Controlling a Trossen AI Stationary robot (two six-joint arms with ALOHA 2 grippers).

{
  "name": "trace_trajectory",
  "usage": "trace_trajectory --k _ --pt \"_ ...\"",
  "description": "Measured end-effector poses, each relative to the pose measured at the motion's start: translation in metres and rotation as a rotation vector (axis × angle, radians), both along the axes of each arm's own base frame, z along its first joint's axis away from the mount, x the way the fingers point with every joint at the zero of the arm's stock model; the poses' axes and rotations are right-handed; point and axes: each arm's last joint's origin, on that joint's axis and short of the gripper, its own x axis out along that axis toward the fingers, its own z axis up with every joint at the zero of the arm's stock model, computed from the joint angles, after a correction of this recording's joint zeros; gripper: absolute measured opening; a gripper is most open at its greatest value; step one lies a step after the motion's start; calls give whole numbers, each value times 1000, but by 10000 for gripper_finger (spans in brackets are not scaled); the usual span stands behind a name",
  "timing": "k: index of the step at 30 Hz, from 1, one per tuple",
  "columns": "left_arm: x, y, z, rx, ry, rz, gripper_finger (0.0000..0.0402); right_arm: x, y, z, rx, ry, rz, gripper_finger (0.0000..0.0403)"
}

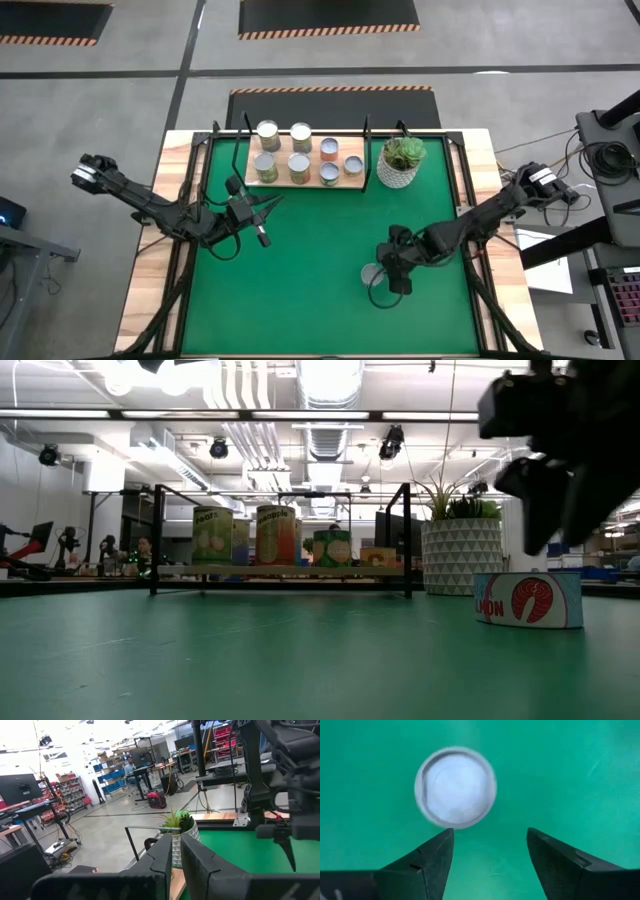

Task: Pick and place cans onto a shelf
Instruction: Put the canned salmon on the shelf

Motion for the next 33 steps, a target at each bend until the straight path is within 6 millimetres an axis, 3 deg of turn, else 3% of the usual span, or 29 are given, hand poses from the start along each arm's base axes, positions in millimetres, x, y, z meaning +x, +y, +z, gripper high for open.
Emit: trace_trajectory --k 8,13,22,29,33 --pt "0 0 -1 -8 6 -1 20 -12 37 -25 -50 22 -1 242" --pt "0 0 -1 -16 1 -1 20 -6 53 -36 -66 -75 -17 245" --pt "0 0 -1 -38 -12 -2 20 5 57 -55 -123 -119 -60 243" --pt "0 0 -1 -45 -16 -2 20 8 56 -52 -208 -241 -87 221" --pt "0 0 -2 -42 -10 -3 20 11 55 -54 -189 -275 -121 229"
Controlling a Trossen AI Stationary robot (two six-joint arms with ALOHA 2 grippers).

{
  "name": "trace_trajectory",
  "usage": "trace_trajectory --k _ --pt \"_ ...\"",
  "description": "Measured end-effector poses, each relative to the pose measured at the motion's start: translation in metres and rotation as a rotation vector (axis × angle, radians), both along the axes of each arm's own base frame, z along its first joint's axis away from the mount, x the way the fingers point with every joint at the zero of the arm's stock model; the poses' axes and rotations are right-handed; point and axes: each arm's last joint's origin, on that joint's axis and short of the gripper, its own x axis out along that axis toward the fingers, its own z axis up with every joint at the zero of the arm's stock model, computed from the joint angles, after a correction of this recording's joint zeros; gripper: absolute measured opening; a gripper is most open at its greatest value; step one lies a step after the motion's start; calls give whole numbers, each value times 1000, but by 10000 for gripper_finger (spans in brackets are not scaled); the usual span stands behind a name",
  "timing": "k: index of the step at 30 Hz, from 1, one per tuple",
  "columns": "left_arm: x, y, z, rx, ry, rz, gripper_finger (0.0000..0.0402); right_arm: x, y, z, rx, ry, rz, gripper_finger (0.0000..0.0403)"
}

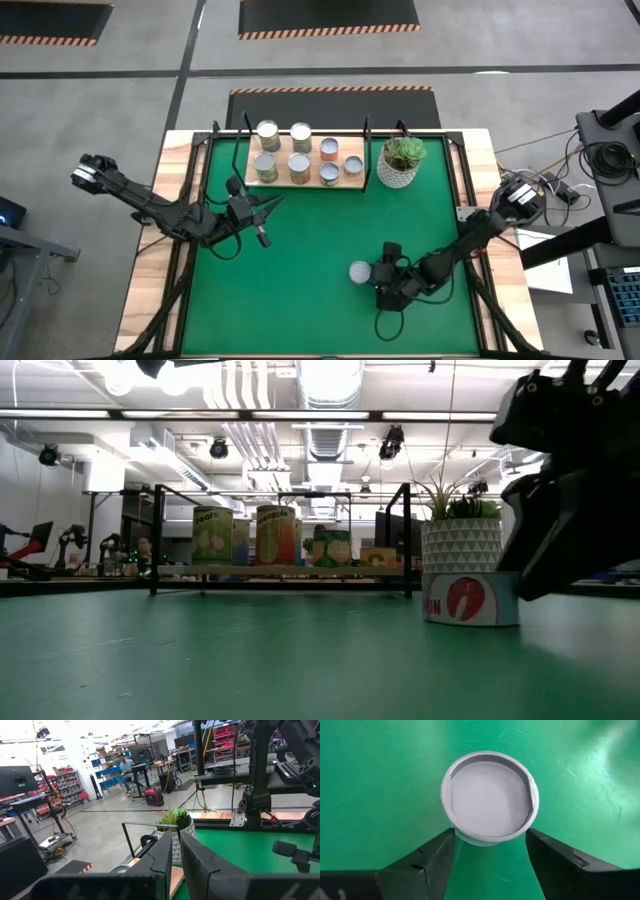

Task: Pick and place cans onto a shelf
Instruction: Put the canned salmon on the shelf

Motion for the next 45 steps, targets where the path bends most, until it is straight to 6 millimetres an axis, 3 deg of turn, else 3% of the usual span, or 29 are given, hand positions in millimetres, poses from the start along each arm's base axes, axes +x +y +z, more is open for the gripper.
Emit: trace_trajectory --k 10,14,27,36,45 --pt "0 0 -1 -11 0 -2 20 13 4 -19 0 -52 19 328" --pt "0 0 -1 -17 -4 -2 20 21 9 -27 21 -118 27 350" --pt "0 -1 -2 -82 -34 -10 20 35 15 -50 33 -296 -74 320" --pt "0 -1 -2 -82 -31 -12 20 38 11 -30 47 -316 -85 282" --pt "-1 -1 11 -20 -24 -2 20 56 -30 15 10 -263 -238 285"
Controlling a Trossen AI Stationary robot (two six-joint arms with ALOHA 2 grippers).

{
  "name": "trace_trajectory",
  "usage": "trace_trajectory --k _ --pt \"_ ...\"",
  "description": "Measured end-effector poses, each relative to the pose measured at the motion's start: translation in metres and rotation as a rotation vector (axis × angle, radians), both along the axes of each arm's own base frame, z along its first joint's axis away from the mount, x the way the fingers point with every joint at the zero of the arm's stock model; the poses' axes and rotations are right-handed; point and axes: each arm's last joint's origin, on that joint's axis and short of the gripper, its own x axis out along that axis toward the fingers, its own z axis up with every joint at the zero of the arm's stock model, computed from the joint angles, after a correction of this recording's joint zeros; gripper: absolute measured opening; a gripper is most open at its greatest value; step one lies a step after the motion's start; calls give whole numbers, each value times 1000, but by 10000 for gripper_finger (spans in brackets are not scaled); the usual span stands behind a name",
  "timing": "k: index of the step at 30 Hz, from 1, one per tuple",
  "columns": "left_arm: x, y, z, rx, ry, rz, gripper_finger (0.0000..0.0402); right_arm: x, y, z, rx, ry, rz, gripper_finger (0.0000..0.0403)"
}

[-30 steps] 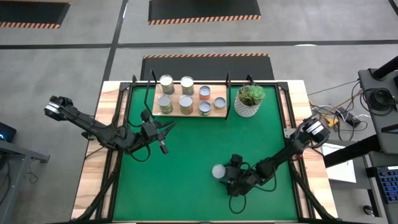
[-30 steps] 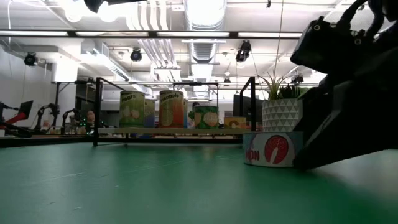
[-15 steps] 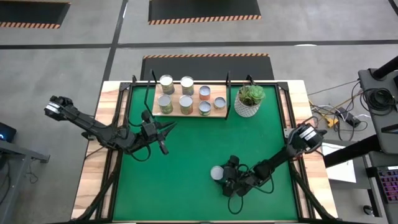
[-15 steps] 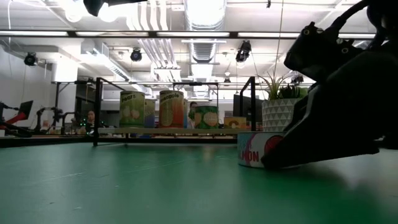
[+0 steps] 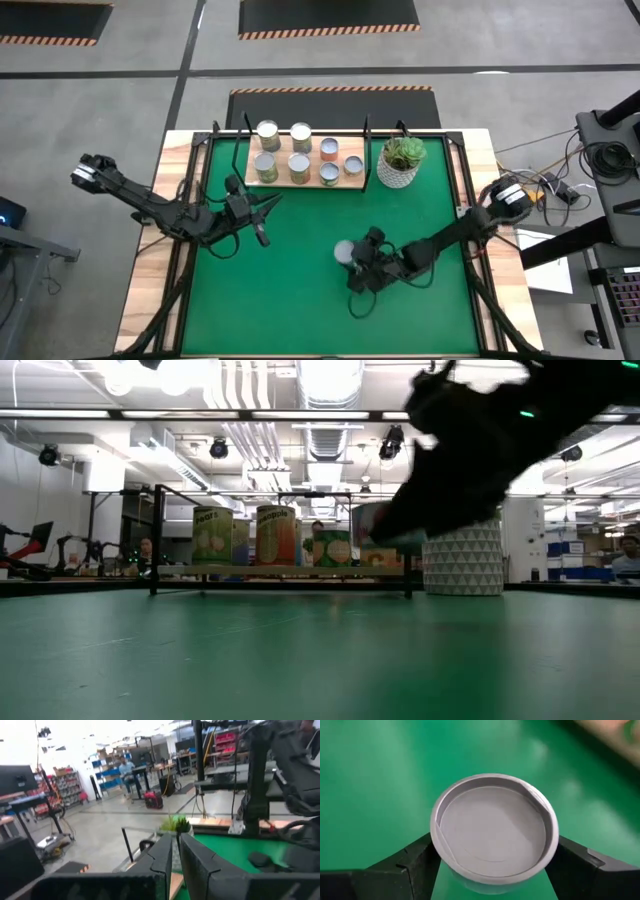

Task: Pick and place cans onto a shelf
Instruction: Put the canned salmon on the shelf

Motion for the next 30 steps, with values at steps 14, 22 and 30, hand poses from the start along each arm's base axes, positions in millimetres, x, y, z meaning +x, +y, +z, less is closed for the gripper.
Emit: trace_trajectory --k 14,22,30 --pt "-13 2 22 114 88 -13 20 40 -60 111 -27 390 -77 286" --pt "-33 10 30 78 21 -20 20 53 -103 147 -146 578 3 286" --pt "-34 10 24 42 45 -25 20 58 -149 148 -237 679 148 286"
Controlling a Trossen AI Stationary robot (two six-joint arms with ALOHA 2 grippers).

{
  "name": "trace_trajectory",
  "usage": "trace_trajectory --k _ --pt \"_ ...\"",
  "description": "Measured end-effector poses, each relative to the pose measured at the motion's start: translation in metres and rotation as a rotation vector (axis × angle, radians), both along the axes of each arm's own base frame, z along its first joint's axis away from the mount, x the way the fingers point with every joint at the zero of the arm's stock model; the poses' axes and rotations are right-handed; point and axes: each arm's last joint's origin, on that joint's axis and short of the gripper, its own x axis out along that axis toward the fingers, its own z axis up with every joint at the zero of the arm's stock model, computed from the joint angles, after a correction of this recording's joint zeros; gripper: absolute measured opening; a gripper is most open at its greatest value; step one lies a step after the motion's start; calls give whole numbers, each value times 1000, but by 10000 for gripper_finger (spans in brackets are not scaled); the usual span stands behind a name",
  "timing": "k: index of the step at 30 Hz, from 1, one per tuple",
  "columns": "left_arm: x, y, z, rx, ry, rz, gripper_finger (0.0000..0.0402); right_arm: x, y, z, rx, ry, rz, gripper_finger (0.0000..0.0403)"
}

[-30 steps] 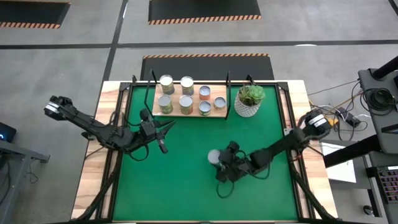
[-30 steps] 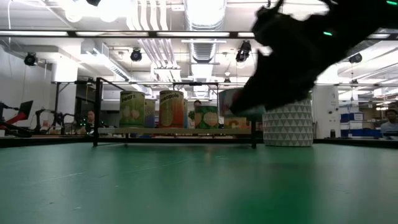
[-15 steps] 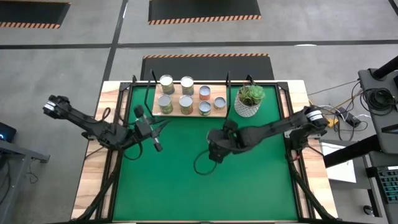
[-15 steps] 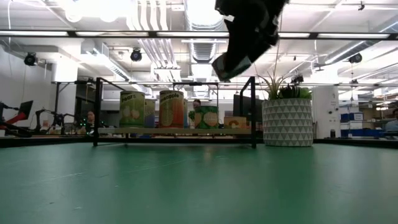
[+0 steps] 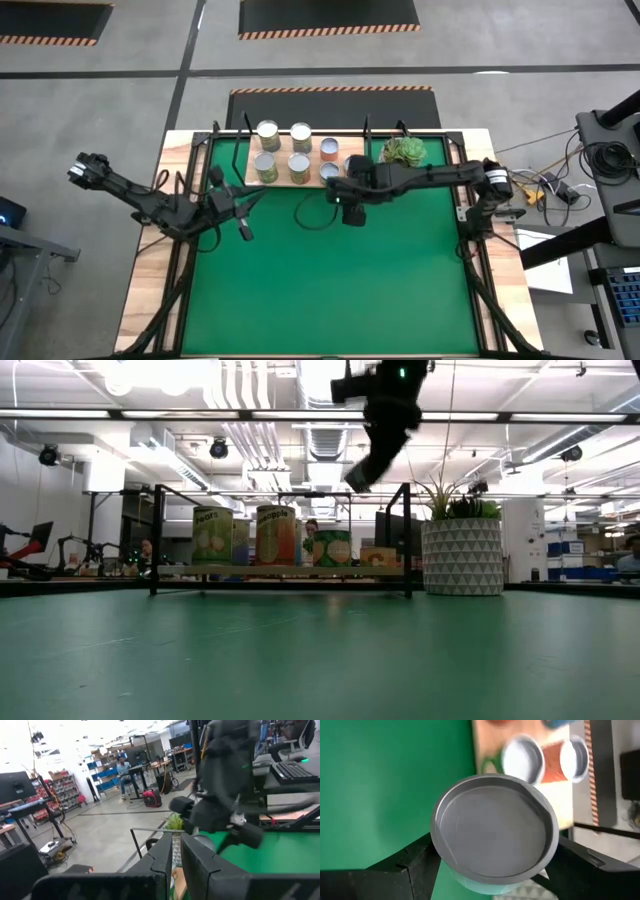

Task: Pick and place cans onto a shelf
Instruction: Put the canned salmon on the shelf

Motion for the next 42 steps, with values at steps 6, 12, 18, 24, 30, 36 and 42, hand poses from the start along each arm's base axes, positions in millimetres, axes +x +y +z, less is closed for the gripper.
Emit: trace_trajectory --k 6,12,18,24,30,36,42 --pt "0 0 -3 -47 -7 -2 20 -5 -33 -9 0 74 10 286" --pt "0 0 -3 -59 -9 -2 20 -8 -49 -25 38 99 12 286" --pt "0 0 -3 -54 -7 -2 20 -5 -50 -36 27 79 44 286" --pt "0 0 -3 -38 -2 -2 20 2 -51 -51 31 101 56 286" --pt "0 0 -2 -18 7 -2 20 9 -52 -77 22 218 76 286" --pt "0 0 -2 -17 7 -2 20 10 -57 -86 -39 268 59 286" --pt "0 0 -2 -18 6 -2 20 10 -65 -86 -42 252 39 308"
